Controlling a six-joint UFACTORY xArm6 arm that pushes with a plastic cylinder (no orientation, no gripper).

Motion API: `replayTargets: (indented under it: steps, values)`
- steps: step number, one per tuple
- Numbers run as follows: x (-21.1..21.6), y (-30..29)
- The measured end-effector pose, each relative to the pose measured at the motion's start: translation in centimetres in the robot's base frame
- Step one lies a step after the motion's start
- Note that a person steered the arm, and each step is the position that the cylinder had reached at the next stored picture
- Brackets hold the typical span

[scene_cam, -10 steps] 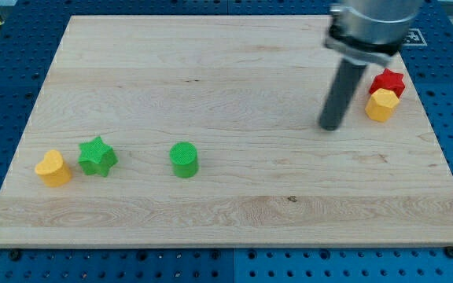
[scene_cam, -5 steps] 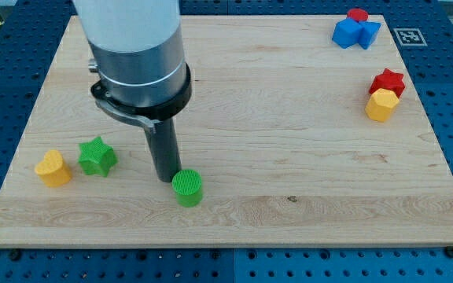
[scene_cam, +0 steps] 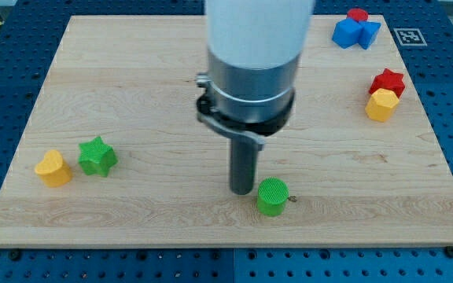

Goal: Move the green circle to the bottom right of the hexagon

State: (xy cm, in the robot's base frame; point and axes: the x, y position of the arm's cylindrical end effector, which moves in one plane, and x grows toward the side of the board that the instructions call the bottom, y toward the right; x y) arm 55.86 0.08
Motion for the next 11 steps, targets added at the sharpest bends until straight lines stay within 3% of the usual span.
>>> replayTargets:
  steps: [1, 2, 4, 7, 9, 11]
  values:
    - [3.3, -2.6]
    - [3.8, 1.7]
    - [-3.3, 16.1]
    - [-6.1, 13.1]
    - [-7.3, 21.1]
    - [-4.2, 21.4]
